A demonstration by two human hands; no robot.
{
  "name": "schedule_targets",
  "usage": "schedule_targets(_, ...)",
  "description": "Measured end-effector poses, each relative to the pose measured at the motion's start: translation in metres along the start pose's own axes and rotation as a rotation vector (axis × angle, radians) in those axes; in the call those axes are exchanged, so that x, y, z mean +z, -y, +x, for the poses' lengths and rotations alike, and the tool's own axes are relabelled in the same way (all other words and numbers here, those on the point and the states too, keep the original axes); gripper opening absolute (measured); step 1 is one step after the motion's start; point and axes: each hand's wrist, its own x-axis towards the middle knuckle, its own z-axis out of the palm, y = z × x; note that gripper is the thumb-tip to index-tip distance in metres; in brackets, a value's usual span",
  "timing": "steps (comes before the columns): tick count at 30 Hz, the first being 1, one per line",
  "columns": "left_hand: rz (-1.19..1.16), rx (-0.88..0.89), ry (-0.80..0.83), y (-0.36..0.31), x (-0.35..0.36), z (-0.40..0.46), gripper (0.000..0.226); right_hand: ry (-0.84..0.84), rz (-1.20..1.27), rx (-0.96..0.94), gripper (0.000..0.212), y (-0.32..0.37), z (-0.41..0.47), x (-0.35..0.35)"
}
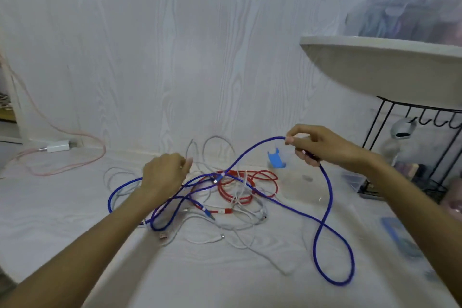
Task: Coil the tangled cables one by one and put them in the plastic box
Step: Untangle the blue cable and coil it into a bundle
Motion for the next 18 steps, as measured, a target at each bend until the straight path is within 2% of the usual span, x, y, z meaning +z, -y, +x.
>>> schedule_targets(1, -0.178, 0.045, -0.003, -0.016, -0.014, 0.003, 0.052, 0.000, 0.015, -0.047, 0.017, 0.003, -0.004, 0.000)
schedule_targets(2, -0.390, 0.086, 0.083, -0.034, -0.026, 0.004, 0.059, -0.001, 0.033, -0.081, 0.018, 0.007, -0.008, 0.001)
schedule_targets(4, -0.759, 0.112, 0.486, -0.068, -0.049, -0.002, 0.078, -0.031, 0.069, -0.121, 0.019, 0.015, -0.015, 0.000)
schedule_targets(5, -0.861, 0.094, 0.668, -0.081, -0.054, -0.010, 0.080, -0.050, 0.098, -0.135, 0.020, 0.018, -0.018, -0.001)
schedule_targets(6, -0.942, 0.087, 0.773, -0.087, -0.058, -0.017, 0.072, -0.067, 0.121, -0.141, 0.020, 0.020, -0.020, -0.001)
schedule_targets(9, -1.258, 0.031, 0.776, -0.091, -0.067, -0.040, 0.036, -0.142, 0.098, -0.116, 0.019, 0.018, -0.027, 0.001)
schedule_targets(11, -1.516, -0.056, 0.767, -0.093, -0.074, -0.056, 0.025, -0.240, 0.064, -0.091, 0.018, 0.014, -0.031, 0.008)
schedule_targets(15, -1.880, -0.156, 0.829, -0.104, -0.087, -0.080, 0.016, -0.527, 0.046, -0.159, 0.015, 0.013, -0.027, 0.045)
schedule_targets(17, -2.003, -0.119, 0.851, -0.114, -0.093, -0.084, 0.026, -0.599, -0.044, -0.145, 0.016, 0.016, -0.027, 0.074)
schedule_targets(18, -2.046, -0.089, 0.847, -0.119, -0.095, -0.084, 0.034, -0.582, -0.109, -0.125, 0.017, 0.017, -0.028, 0.089)
